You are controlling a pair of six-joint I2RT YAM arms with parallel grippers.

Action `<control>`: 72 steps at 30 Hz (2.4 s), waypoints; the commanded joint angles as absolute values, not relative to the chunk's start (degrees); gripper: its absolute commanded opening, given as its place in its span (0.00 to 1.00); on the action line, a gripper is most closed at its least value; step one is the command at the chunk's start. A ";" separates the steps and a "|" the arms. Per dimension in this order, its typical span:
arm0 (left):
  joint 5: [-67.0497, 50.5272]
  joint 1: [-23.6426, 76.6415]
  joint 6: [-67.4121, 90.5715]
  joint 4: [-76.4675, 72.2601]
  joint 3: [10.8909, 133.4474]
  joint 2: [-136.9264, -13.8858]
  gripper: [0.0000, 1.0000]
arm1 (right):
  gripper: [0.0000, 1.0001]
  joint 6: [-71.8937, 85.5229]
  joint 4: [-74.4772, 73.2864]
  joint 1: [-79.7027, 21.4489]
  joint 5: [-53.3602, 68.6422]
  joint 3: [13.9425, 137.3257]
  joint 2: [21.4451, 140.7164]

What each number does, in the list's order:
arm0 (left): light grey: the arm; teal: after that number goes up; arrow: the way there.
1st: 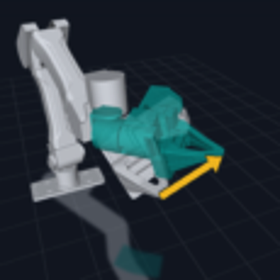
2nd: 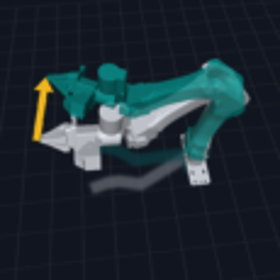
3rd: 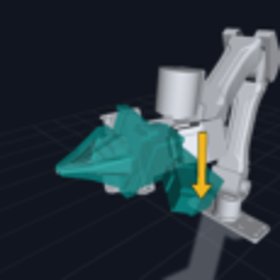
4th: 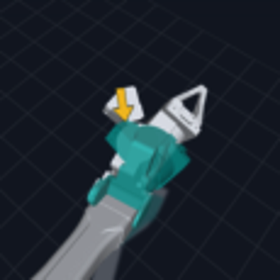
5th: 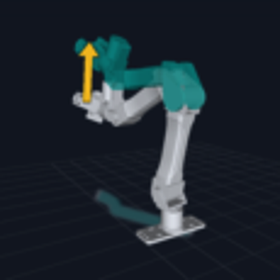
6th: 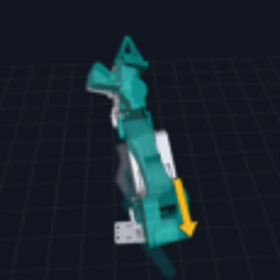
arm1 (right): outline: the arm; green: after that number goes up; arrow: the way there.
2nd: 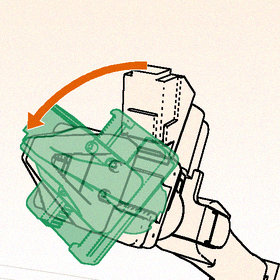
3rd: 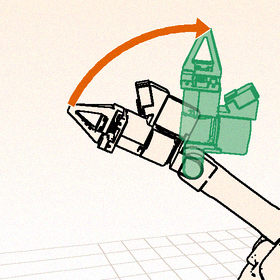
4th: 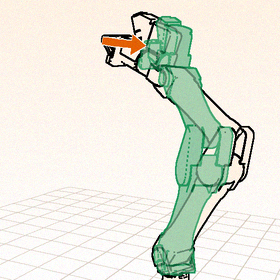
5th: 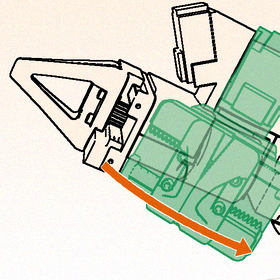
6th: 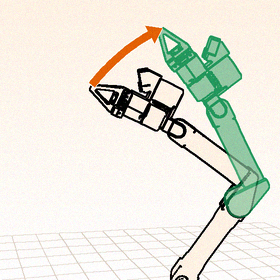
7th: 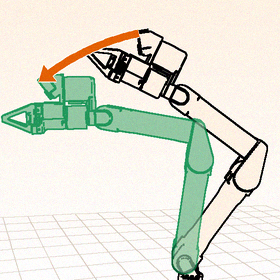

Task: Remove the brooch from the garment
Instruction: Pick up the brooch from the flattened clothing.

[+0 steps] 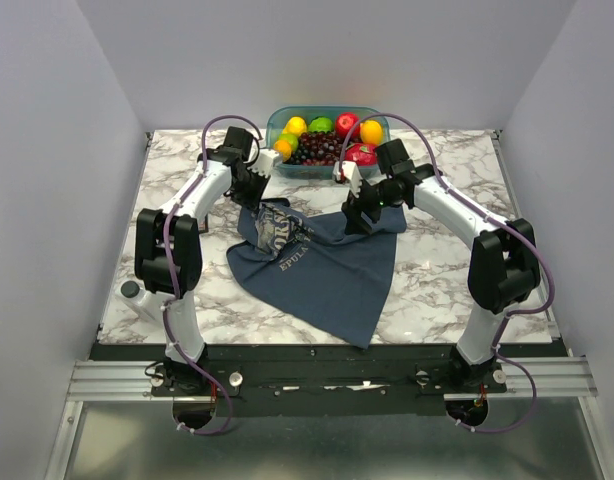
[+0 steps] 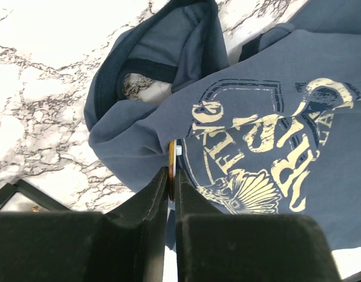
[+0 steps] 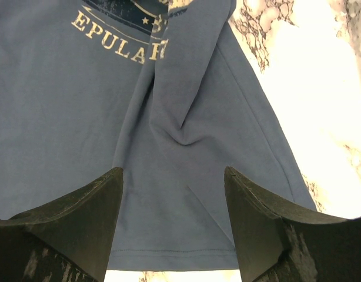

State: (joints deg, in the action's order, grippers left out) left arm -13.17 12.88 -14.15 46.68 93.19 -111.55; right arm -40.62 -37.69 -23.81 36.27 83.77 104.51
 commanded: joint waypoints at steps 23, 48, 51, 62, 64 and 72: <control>-14.68 13.45 -13.09 47.28 93.25 -111.71 0.03 | 0.77 -39.81 -38.06 -25.13 37.62 84.99 103.80; 2.79 18.10 -40.16 87.10 95.38 -104.16 0.00 | 0.76 -26.27 -0.54 -34.36 45.62 69.19 98.27; 5.80 18.46 -40.61 87.10 92.64 -104.15 0.00 | 0.76 -28.21 9.55 -35.94 41.32 60.95 94.67; -7.20 16.87 -32.88 87.27 101.95 -110.74 0.00 | 0.66 -54.02 11.42 -41.57 49.19 58.48 97.28; -8.87 16.70 -32.00 87.27 102.74 -112.06 0.00 | 0.61 -67.45 1.20 -42.71 50.01 64.48 103.87; -15.02 13.98 -30.15 87.19 104.76 -113.64 0.00 | 0.29 -85.16 -34.42 -43.77 38.94 78.56 110.74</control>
State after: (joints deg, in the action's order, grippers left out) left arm -8.99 15.88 -32.21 76.55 101.91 -112.99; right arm -73.12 -13.02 -44.27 43.88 74.04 110.13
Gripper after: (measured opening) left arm 0.012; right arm 0.306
